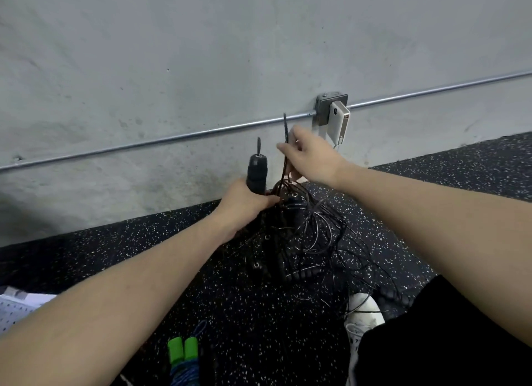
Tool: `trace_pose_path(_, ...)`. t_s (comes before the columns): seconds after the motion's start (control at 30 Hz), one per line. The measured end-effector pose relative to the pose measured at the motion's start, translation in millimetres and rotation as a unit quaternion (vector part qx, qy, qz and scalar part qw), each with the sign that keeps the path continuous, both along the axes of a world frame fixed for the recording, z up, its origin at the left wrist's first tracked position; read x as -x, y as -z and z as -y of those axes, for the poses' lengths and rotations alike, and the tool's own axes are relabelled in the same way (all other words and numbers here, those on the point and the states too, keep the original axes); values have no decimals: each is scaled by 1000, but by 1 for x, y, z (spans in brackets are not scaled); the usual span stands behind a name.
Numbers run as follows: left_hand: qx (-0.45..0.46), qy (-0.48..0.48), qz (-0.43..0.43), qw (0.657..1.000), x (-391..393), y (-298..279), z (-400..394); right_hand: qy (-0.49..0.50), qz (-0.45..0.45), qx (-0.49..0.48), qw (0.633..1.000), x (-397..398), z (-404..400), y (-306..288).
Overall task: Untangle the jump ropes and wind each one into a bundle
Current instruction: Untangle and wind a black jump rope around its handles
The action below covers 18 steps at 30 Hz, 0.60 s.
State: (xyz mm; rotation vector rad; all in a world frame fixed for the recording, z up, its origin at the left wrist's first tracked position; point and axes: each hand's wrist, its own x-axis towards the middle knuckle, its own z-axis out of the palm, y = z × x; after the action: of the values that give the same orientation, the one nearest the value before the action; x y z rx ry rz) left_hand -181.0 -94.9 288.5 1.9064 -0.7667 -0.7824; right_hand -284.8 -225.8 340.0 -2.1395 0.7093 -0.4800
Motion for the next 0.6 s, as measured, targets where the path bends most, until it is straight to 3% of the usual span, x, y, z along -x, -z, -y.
trace_pose_path(0.1,22,-40,-13,999,-6,1,-3,43,67,-59,995,3,11,-4)
trace_pose_path(0.17,33,-95,-70,992,-12,1,-4,88,116,-116,983,7,22,-7)
trace_pose_path(0.23,38,-144,-133,980,-18,1,-5,101,119,-165,974,9,26,-9)
trace_pose_path(0.37,-13,-144,-190,971,-22,4,-8,98,139,-222,960,7,20,-7)
trace_pose_path(0.47,-49,-142,-159,976,-29,10,-14,117,182,-227,949,6,20,-13)
trace_pose_path(0.6,-65,-128,3,990,-28,12,-18,130,206,-270,932,4,20,-19)
